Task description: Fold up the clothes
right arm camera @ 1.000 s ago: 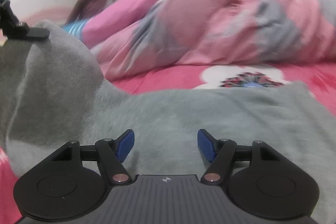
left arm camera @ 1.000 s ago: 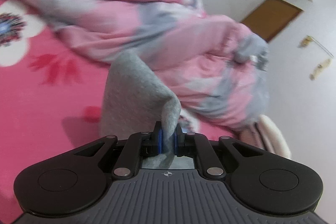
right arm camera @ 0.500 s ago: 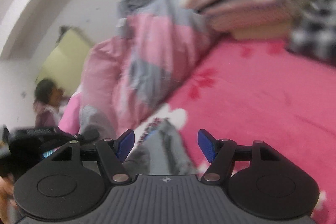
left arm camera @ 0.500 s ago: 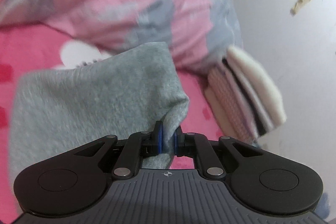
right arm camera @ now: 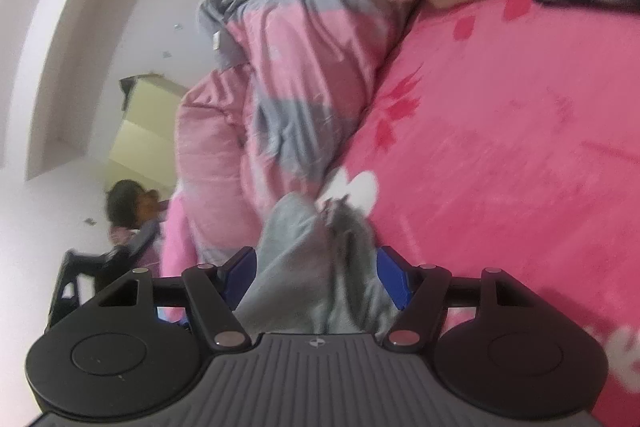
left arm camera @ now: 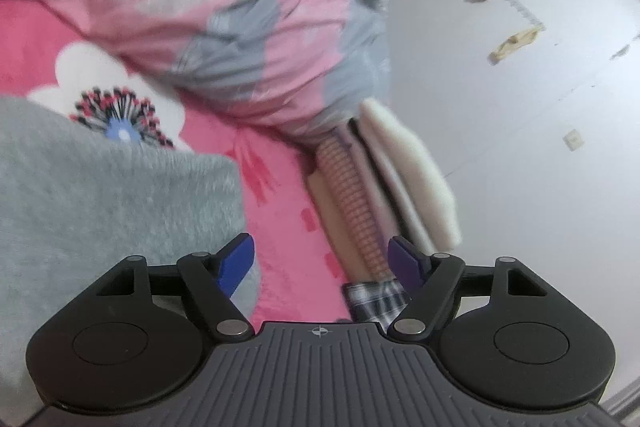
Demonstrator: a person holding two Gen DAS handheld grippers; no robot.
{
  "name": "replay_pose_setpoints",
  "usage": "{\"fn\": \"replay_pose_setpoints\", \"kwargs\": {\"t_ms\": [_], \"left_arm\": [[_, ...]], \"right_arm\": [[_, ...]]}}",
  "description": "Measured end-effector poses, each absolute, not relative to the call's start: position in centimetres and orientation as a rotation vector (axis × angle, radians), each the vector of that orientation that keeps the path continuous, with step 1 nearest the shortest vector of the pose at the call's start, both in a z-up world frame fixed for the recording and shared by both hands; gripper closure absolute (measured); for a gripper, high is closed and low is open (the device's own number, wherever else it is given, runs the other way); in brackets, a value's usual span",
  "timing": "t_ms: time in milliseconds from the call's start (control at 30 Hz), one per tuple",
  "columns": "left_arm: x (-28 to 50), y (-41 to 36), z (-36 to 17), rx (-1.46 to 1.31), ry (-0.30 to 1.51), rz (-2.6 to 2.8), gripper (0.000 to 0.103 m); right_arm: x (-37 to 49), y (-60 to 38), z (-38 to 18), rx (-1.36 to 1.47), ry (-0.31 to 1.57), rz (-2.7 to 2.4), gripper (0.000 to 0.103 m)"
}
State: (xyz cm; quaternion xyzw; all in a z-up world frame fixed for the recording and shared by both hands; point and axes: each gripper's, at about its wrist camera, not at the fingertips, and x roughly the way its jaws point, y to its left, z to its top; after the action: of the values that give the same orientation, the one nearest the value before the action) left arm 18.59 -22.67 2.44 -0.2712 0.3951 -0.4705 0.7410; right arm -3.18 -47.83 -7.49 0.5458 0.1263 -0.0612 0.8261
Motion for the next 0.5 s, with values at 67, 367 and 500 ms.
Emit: {"fn": "replay_pose_setpoints", "kwargs": {"t_ms": [67, 367, 500], "left_arm": [[17.6, -20.5, 3.7, -0.539, 0.813, -1.006, 0.029], [13.7, -14.2, 3.3, -0.206, 0.661, -0.910, 0.028], [11.8, -16.2, 1.6, -0.011, 0.593, -0.961, 0.018]], "right_arm": [[-2.9, -47.6, -7.6, 1.175, 0.272, -0.081, 0.034], [-0.8, -46.1, -7.8, 1.259, 0.282, 0.076, 0.031], [0.6, -45.6, -7.6, 1.264, 0.331, 0.084, 0.029]]}}
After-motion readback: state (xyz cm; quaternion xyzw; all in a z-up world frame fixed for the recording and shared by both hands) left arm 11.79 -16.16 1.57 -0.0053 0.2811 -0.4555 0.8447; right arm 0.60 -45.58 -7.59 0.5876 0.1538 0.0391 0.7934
